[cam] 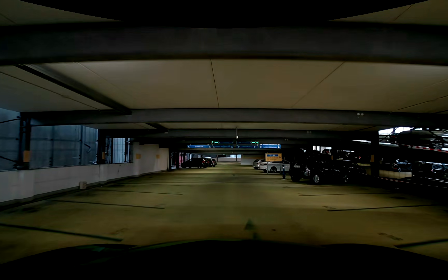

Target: Follow the waypoints while adhering to traffic rules and regulations

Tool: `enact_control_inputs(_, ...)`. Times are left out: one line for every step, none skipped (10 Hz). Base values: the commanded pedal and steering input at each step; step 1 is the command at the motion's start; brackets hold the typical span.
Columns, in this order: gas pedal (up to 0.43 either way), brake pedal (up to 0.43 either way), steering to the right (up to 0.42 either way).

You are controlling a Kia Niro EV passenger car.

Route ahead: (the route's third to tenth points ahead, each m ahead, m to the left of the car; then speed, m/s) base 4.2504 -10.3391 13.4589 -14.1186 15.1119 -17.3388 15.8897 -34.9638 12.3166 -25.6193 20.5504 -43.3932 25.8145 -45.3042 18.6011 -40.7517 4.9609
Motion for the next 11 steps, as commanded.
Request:
enact_control_inputs(0.087,0.000,0.004)
enact_control_inputs(0.087,0.000,0.004)
enact_control_inputs(0.059,0.000,0.003)
enact_control_inputs(0.039,0.000,0.000)
enact_control_inputs(0.000,0.000,0.000)
enact_control_inputs(0.000,0.000,0.000)
enact_control_inputs(0.000,0.000,0.000)
enact_control_inputs(0.000,0.000,0.000)
enact_control_inputs(0.000,0.000,0.000)
enact_control_inputs(0.000,0.000,0.000)
enact_control_inputs(0.000,0.000,0.000)
